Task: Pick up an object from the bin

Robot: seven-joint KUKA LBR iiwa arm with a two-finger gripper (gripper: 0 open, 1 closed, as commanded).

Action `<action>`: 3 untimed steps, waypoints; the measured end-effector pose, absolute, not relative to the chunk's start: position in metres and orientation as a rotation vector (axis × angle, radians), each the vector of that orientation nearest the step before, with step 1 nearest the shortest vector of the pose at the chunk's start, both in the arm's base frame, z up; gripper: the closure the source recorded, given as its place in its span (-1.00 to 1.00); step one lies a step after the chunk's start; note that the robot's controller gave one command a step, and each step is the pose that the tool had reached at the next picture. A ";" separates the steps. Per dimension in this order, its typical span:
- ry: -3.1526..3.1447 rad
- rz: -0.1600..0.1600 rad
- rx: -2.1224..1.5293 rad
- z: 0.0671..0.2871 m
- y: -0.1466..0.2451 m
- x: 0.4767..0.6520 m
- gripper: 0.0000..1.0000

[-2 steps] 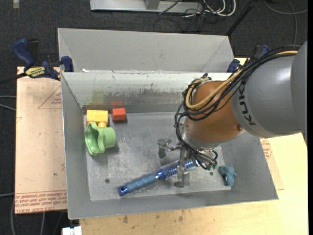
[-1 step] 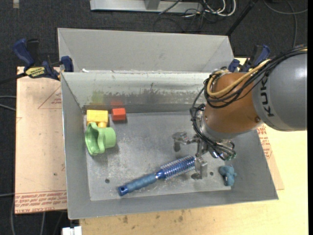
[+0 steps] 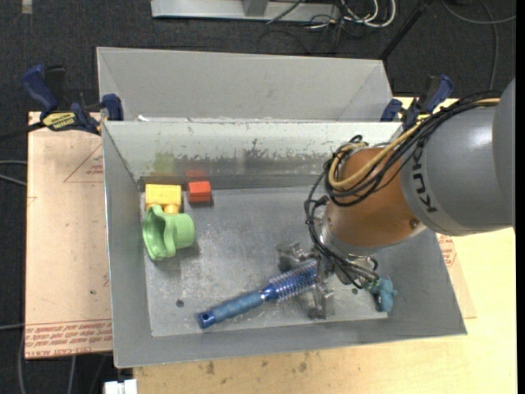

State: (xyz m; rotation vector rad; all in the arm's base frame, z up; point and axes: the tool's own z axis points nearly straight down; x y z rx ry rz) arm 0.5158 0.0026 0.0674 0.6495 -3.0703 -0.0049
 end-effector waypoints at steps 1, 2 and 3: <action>-3.071 -0.007 0.650 0.067 0.003 0.516 -1.00; -3.073 -0.007 0.648 0.068 0.003 0.517 1.00; -3.076 -0.002 0.647 0.071 0.004 0.517 1.00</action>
Offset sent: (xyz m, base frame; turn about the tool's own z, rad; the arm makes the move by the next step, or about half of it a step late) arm 0.0000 0.0000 0.0000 0.0000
